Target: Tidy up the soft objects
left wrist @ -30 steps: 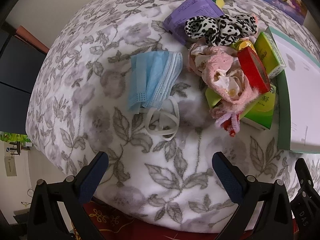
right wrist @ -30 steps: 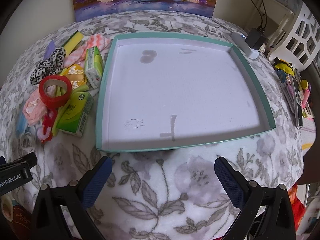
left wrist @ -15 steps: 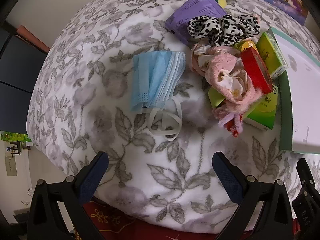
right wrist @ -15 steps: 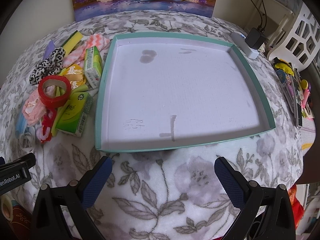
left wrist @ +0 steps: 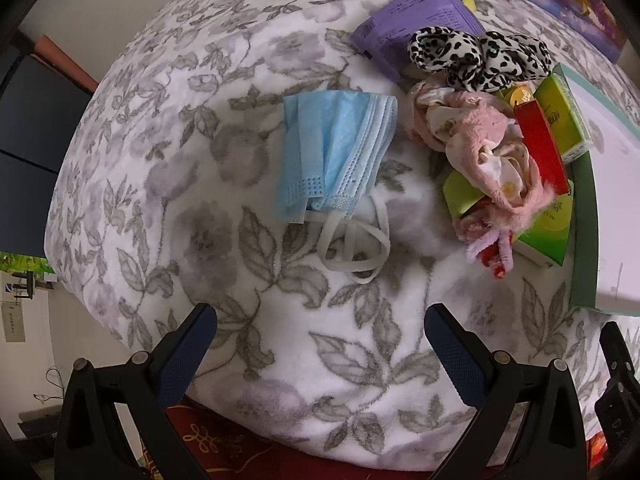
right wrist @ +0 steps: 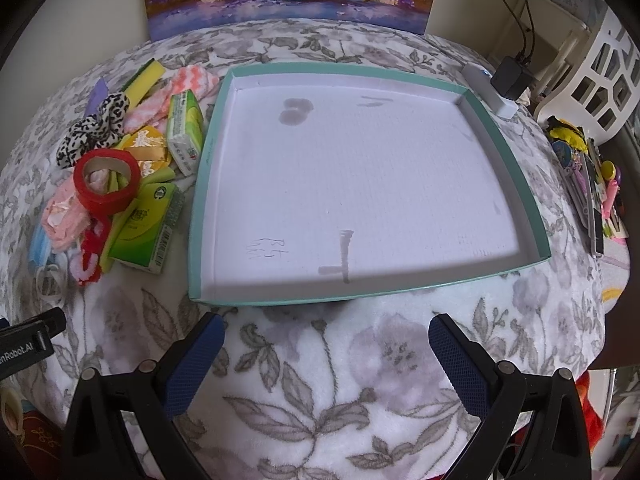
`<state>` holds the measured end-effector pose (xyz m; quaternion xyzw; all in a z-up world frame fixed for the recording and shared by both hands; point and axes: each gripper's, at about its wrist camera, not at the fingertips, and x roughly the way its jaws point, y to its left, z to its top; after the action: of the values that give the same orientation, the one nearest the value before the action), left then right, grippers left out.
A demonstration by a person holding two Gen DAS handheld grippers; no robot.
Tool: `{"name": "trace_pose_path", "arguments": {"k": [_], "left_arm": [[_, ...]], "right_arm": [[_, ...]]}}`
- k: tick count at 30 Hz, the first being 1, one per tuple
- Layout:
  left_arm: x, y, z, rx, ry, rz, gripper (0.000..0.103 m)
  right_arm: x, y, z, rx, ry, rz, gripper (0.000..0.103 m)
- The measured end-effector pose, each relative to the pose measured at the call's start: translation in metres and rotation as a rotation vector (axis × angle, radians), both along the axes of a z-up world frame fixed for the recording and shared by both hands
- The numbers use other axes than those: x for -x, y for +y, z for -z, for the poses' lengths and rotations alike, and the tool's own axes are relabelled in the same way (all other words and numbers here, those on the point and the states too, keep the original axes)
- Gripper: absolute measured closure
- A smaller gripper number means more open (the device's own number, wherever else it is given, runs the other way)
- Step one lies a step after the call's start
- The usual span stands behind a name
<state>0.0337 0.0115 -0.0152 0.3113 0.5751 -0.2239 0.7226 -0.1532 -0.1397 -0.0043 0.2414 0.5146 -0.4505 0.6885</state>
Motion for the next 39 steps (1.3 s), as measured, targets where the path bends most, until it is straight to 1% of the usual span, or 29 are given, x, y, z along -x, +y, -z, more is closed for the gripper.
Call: {"name": "trace_pose_path", "arguments": {"k": [17, 29, 30, 33, 35, 37, 39], "left_arm": [[-0.005, 0.001, -0.003, 0.069, 0.026, 0.012, 0.0], [-0.009, 0.004, -0.004, 0.099, 0.051, 0.013, 0.0], [-0.01, 0.006, -0.005, 0.107, 0.053, 0.01, 0.0], [-0.019, 0.015, -0.018, 0.18, 0.056, -0.026, 0.0], [-0.026, 0.022, -0.028, 0.228, 0.034, -0.064, 0.0], [-0.033, 0.026, -0.035, 0.253, 0.002, -0.086, 0.0], [-0.039, 0.028, -0.036, 0.27, 0.003, -0.105, 0.0]], "right_arm": [[-0.008, 0.003, 0.005, 0.002, 0.033, -0.006, 0.0], [-0.018, 0.01, 0.005, 0.007, 0.043, -0.019, 0.0], [-0.019, 0.011, 0.003, 0.01, 0.04, -0.017, 0.0], [-0.022, 0.015, -0.009, 0.052, -0.002, -0.018, 0.0], [-0.025, 0.019, -0.019, 0.078, -0.041, -0.032, 0.0], [-0.032, 0.023, -0.025, 0.087, -0.078, -0.054, 0.0], [-0.04, 0.026, -0.028, 0.082, -0.107, -0.07, 0.0]]}}
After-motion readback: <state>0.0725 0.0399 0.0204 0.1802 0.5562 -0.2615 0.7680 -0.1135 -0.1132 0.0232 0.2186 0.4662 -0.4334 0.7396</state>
